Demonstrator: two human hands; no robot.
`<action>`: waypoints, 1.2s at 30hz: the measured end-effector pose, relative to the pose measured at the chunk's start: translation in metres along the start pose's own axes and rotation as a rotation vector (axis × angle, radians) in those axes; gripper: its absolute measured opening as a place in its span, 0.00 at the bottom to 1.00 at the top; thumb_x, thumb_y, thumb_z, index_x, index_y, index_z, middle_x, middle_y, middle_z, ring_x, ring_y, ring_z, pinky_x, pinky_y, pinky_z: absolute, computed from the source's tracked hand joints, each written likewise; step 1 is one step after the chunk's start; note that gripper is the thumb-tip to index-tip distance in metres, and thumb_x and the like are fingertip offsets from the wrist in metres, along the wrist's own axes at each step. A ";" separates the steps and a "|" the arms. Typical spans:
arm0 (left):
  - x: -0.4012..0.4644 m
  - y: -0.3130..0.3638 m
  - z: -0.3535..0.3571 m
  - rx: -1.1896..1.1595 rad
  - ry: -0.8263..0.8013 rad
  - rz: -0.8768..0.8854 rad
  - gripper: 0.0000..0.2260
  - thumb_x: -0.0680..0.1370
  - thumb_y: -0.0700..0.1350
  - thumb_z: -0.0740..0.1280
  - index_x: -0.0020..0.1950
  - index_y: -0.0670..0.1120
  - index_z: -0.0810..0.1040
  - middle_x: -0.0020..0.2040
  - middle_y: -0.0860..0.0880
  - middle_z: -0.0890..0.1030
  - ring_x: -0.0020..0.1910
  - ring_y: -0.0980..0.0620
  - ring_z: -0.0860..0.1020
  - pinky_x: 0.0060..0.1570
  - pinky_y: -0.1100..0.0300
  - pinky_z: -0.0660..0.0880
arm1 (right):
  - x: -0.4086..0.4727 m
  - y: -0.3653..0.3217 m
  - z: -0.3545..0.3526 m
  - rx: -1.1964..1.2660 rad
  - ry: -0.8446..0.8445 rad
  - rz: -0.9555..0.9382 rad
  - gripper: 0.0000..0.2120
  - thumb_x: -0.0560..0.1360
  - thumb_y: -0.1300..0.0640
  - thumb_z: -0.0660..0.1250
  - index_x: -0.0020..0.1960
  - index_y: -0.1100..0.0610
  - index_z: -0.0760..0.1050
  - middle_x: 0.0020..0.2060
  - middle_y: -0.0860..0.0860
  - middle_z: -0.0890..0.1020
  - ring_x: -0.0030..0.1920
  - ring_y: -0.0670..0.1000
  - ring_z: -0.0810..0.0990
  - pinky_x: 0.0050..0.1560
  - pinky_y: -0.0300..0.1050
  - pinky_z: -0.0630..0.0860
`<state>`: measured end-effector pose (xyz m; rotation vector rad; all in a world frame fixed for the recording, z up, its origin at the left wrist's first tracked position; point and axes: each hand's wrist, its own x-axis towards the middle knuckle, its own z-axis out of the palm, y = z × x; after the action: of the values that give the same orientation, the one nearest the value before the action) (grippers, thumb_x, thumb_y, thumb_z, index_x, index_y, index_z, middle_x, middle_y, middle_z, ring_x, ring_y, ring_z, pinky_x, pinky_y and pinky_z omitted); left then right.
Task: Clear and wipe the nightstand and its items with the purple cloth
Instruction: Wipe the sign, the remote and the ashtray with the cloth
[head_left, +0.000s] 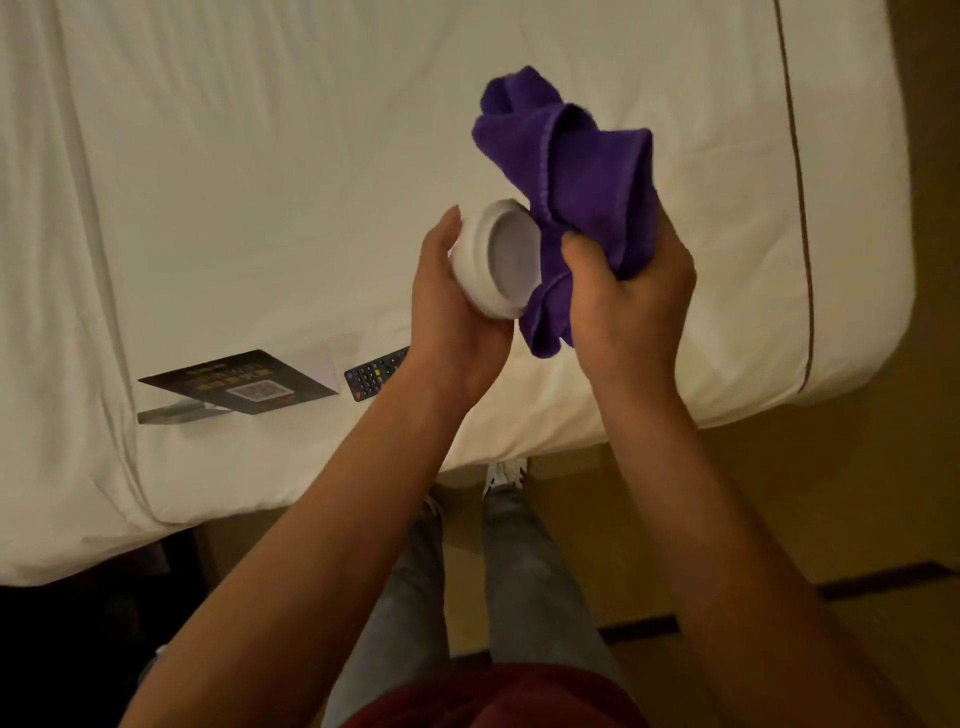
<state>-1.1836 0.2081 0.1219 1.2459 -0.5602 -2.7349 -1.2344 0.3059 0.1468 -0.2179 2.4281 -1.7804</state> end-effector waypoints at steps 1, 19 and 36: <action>-0.003 0.004 0.006 -0.008 0.001 0.028 0.18 0.82 0.55 0.60 0.64 0.43 0.75 0.54 0.43 0.79 0.55 0.45 0.78 0.60 0.52 0.75 | -0.003 -0.006 0.009 -0.029 -0.035 -0.062 0.17 0.75 0.64 0.70 0.63 0.57 0.78 0.54 0.45 0.84 0.56 0.41 0.82 0.57 0.36 0.78; -0.002 0.061 -0.009 -0.007 0.054 0.106 0.35 0.81 0.68 0.53 0.72 0.41 0.72 0.58 0.41 0.83 0.62 0.43 0.80 0.63 0.48 0.78 | -0.058 -0.023 0.015 -0.068 -0.279 -0.139 0.08 0.77 0.63 0.70 0.55 0.55 0.81 0.37 0.36 0.79 0.37 0.39 0.77 0.39 0.31 0.72; -0.011 0.057 -0.014 0.137 0.126 0.199 0.28 0.82 0.65 0.57 0.62 0.43 0.80 0.48 0.46 0.84 0.48 0.47 0.82 0.59 0.50 0.78 | -0.062 -0.019 0.040 -0.033 -0.215 -0.040 0.13 0.77 0.62 0.68 0.61 0.55 0.79 0.53 0.50 0.84 0.53 0.50 0.83 0.55 0.50 0.81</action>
<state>-1.1700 0.1533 0.1419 1.3024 -0.8214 -2.4728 -1.1649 0.2741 0.1539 -0.4395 2.3177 -1.6386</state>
